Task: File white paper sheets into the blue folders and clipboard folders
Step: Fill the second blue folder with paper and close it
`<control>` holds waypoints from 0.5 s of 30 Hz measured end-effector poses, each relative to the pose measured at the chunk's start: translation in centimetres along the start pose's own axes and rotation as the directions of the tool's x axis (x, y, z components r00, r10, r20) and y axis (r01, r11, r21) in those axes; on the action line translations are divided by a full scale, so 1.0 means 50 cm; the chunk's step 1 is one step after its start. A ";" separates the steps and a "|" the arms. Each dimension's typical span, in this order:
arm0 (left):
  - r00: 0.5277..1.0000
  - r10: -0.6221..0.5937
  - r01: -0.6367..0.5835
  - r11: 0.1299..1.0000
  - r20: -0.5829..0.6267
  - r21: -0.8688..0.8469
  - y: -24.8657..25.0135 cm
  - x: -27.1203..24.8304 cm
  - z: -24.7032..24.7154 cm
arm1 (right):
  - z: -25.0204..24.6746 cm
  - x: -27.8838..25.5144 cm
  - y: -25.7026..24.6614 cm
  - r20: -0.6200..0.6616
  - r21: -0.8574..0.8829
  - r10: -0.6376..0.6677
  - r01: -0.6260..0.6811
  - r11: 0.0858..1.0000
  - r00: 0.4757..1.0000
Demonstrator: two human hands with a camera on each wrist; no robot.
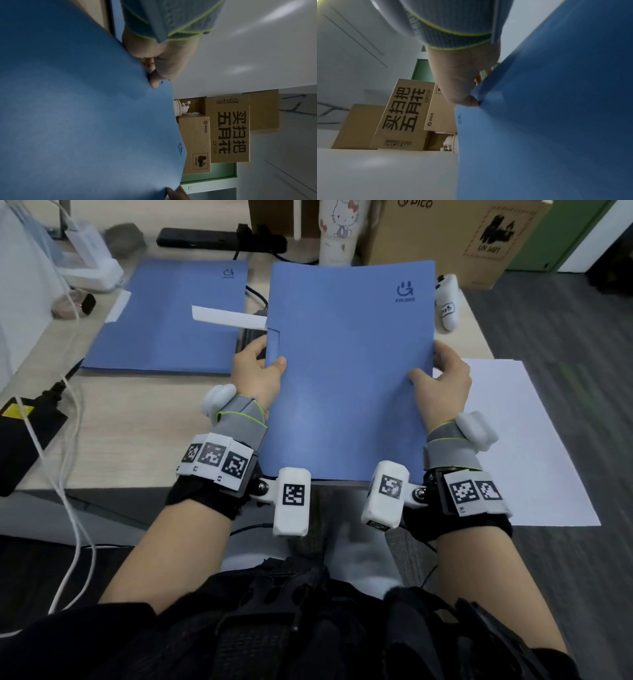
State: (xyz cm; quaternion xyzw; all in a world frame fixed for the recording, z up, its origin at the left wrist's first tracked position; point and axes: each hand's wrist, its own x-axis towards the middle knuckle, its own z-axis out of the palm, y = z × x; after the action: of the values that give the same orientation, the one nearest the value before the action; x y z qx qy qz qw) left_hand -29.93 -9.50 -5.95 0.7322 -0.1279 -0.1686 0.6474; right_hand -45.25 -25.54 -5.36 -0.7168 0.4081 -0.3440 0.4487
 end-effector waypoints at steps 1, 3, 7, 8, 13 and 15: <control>1.000 -0.010 0.010 1.000 -0.007 0.010 0.001 0.002 -0.001 | -0.006 0.001 0.002 0.022 0.003 0.002 -0.002 1.000 1.000; 0.999 -0.036 0.037 0.998 -0.036 0.044 -0.001 0.010 -0.005 | -0.014 -0.001 0.005 0.053 0.051 0.040 -0.043 0.998 0.998; 0.996 -0.044 0.052 0.993 -0.078 0.101 -0.001 0.020 0.001 | -0.043 -0.009 0.019 0.168 0.186 0.134 -0.165 0.968 0.977; 0.996 -0.044 0.054 0.992 -0.083 0.114 -0.002 0.023 0.002 | -0.050 -0.013 0.022 0.201 0.218 0.152 -0.196 0.956 0.968; 0.995 -0.075 0.086 0.983 -0.072 0.164 -0.009 0.022 0.015 | -0.074 -0.025 0.030 0.280 0.385 0.169 -0.272 0.882 0.945; 0.994 -0.080 0.092 0.978 -0.071 0.188 -0.008 0.019 0.020 | -0.080 -0.032 0.026 0.315 0.409 0.120 -0.248 0.878 0.942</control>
State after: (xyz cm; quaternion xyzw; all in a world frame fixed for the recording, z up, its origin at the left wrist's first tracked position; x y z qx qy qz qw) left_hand -29.48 -10.72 -6.52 0.8006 -0.0911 -0.1601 0.5702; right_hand -49.74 -25.91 -5.32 -0.5945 0.3182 -0.2783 0.6840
